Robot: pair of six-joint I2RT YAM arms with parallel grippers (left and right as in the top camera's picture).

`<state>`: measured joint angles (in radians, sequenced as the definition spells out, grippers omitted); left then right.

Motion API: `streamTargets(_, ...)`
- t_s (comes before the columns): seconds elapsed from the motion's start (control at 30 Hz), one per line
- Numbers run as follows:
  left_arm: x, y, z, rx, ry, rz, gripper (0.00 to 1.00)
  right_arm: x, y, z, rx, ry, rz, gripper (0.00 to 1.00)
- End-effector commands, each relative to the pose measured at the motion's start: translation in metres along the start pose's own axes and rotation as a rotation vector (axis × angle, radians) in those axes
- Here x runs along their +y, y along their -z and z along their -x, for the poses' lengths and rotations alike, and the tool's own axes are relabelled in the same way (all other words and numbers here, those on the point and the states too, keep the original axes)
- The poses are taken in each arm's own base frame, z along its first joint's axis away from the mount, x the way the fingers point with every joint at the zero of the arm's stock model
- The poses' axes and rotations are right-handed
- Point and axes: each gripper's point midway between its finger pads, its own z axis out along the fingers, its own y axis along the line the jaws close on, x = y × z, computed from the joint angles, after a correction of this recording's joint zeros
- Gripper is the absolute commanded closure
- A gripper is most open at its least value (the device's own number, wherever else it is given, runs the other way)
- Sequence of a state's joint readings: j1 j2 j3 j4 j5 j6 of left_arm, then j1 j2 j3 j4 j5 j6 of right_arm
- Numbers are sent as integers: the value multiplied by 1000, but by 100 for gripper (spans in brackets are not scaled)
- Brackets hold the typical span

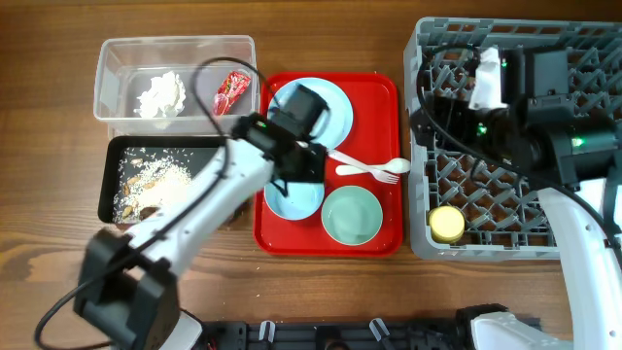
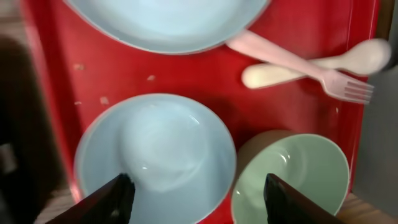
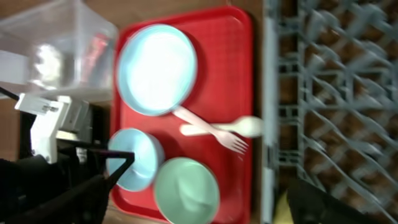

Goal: Sort waste into correct bins and load items into the dishwasher rack

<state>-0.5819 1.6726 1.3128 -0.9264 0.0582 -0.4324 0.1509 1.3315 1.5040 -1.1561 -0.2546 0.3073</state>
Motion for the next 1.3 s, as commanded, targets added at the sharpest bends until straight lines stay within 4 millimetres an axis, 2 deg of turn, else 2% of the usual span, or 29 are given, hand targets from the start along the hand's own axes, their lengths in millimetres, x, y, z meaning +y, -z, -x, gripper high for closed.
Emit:
streamTargets(0.0,16,55,28,-123,104,-56,29,25,-29,-6,78,9,75,12)
streamTargets(0.07,30,72,33,-164,141,-59,27,36,-46,-10,114,37,87,14)
streamTargets(0.17,54,98,40,-231,206,-59,18,59,-80,-22,182,81,107,15)
streamTargets(0.3,80,117,44,-285,274,-45,11,81,-117,-38,250,134,120,19)
streamTargets(0.33,92,120,44,-289,306,-32,9,88,-133,-47,283,154,120,25)
streamTargets(0.37,99,120,43,-285,325,-23,9,90,-142,-53,305,166,117,35)
streamTargets(0.43,110,121,42,-277,353,-7,6,91,-157,-64,344,181,96,48)
streamTargets(0.5,125,122,40,-272,393,14,5,89,-174,-79,393,199,59,51)
streamTargets(0.73,174,130,40,-296,533,62,0,80,-212,-114,504,262,-21,52)
streamTargets(0.93,214,138,37,-323,649,101,0,71,-235,-130,550,278,-72,54)
streamTargets(1.07,225,141,35,-330,680,112,0,70,-245,-133,553,284,-72,55)
streamTargets(1.27,225,141,35,-331,682,112,0,69,-250,-134,552,299,-66,61)
